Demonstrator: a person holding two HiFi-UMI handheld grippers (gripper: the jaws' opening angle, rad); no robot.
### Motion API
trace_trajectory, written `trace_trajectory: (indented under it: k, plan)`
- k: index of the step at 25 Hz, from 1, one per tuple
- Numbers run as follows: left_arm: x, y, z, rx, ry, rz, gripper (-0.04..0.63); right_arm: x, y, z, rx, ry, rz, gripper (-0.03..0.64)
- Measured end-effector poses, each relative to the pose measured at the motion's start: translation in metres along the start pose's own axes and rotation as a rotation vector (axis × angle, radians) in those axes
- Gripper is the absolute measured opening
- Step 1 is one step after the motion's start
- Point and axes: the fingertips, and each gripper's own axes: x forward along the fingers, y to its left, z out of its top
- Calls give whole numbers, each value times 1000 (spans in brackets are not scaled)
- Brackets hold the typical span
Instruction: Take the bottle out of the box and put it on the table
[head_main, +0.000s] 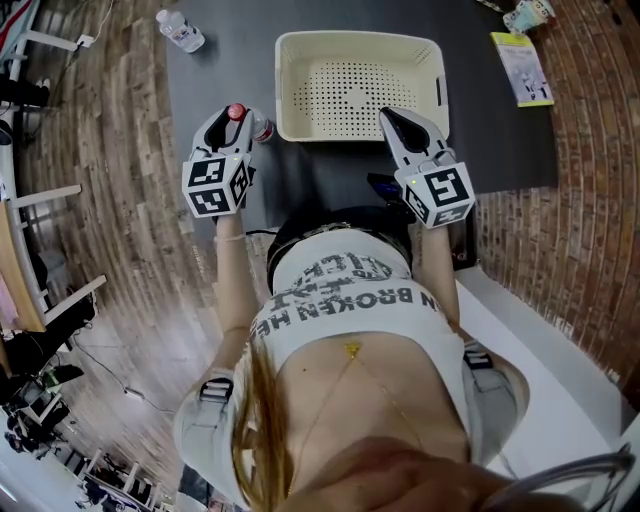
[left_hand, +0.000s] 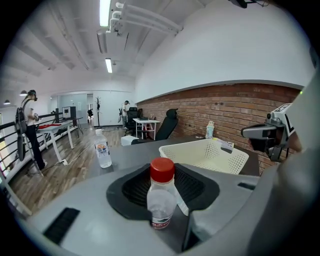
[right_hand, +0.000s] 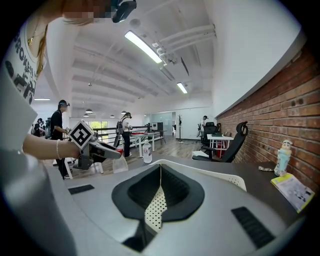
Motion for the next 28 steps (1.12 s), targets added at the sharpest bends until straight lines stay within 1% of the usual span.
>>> trace_trajectory:
  k: [6, 17, 28]
  plan:
    - [-4, -2, -4, -6, -10, -8, 153, 0, 0, -4, 4, 6, 2, 9]
    - [-8, -2, -5, -23, -54, -3, 153, -4, -3, -7, 4, 12, -10, 9]
    - [-7, -3, -5, -31, -61, 1, 153, -7, -3, -9, 6, 16, -6, 9]
